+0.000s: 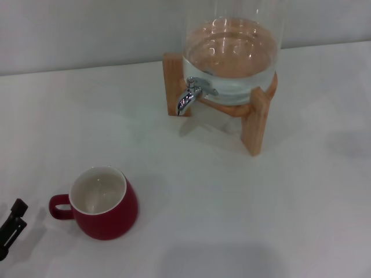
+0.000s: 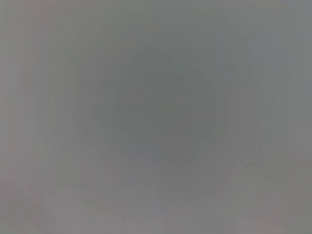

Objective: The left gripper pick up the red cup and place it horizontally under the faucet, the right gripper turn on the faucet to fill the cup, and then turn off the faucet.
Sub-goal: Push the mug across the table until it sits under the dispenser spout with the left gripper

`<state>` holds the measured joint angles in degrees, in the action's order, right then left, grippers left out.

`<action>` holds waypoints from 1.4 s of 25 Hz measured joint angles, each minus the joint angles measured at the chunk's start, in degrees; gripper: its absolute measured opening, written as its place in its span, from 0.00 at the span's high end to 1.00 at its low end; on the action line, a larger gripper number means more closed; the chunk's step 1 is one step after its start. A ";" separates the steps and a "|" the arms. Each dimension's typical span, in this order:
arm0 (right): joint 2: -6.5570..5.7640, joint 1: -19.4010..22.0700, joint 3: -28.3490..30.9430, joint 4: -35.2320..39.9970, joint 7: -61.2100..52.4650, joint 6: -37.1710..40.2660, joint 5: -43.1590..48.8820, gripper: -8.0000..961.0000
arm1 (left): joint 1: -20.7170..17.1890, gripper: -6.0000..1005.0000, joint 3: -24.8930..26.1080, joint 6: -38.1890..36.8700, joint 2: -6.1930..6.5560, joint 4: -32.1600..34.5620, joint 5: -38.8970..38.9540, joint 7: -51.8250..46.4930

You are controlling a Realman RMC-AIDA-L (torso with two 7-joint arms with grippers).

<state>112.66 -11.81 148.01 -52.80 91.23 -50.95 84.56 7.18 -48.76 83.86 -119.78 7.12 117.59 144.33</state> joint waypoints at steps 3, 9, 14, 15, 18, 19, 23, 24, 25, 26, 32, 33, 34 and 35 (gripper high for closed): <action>0.00 -0.20 -0.05 0.07 0.02 0.00 0.11 0.25 | 0.15 0.19 -0.03 -0.36 -0.02 -0.63 -0.06 0.01; -0.01 -0.23 -0.03 0.57 0.22 -0.01 -0.02 0.25 | 0.86 0.19 -0.12 -1.03 -0.03 -1.85 -0.34 0.67; -0.04 -0.23 0.00 0.70 0.29 -0.03 -0.02 0.25 | 1.44 0.19 -0.13 -1.71 -0.01 -2.29 -0.52 1.26; -0.05 -0.23 0.00 0.70 0.29 -0.03 -0.02 0.25 | 1.54 0.19 -0.15 -1.89 0.00 -2.31 -0.69 1.29; -0.07 -0.23 0.00 0.70 0.28 -0.03 -0.02 0.25 | 1.80 0.20 -0.20 -2.21 0.03 -2.64 -1.11 1.31; -0.08 -0.23 0.00 0.70 0.27 -0.03 -0.02 0.25 | 1.83 0.20 -0.20 -2.23 0.05 -2.75 -1.16 1.31; -0.09 -0.23 0.00 0.70 0.27 0.01 -0.02 0.25 | 1.87 0.20 -0.28 -2.23 0.11 -2.81 -1.21 1.31; -0.11 -0.24 0.00 0.70 0.27 0.08 -0.02 0.25 | 1.83 0.20 -0.34 -2.23 0.09 -2.83 -1.22 1.31; -0.14 -0.23 0.00 0.70 0.26 0.21 -0.02 0.25 | 1.71 0.20 -0.40 -2.23 0.04 -2.85 -1.22 1.31; -0.16 -0.23 0.00 0.70 0.25 0.39 -0.02 0.25 | 1.61 0.20 -0.47 -2.23 0.01 -2.90 -1.23 1.31; -0.26 -0.63 0.00 0.69 0.26 1.19 0.00 0.25 | 2.21 0.21 -0.65 -2.24 -0.04 -4.95 -1.23 1.32; -0.31 -0.65 0.00 0.69 0.26 1.25 0.00 0.25 | 2.29 0.21 -0.64 -2.30 -0.04 -5.09 -1.22 1.34; -0.33 -0.67 0.00 0.69 0.27 1.27 0.00 0.25 | 2.35 0.21 -0.67 -2.41 -0.04 -5.15 -1.24 1.35; -0.35 -0.67 0.00 0.69 0.29 1.28 0.00 0.25 | 2.42 0.21 -0.71 -2.50 -0.03 -5.16 -1.32 1.35</action>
<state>112.31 -12.48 148.01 -52.12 91.52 -49.67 84.55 9.60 -49.47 81.36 -119.81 1.95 116.26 145.68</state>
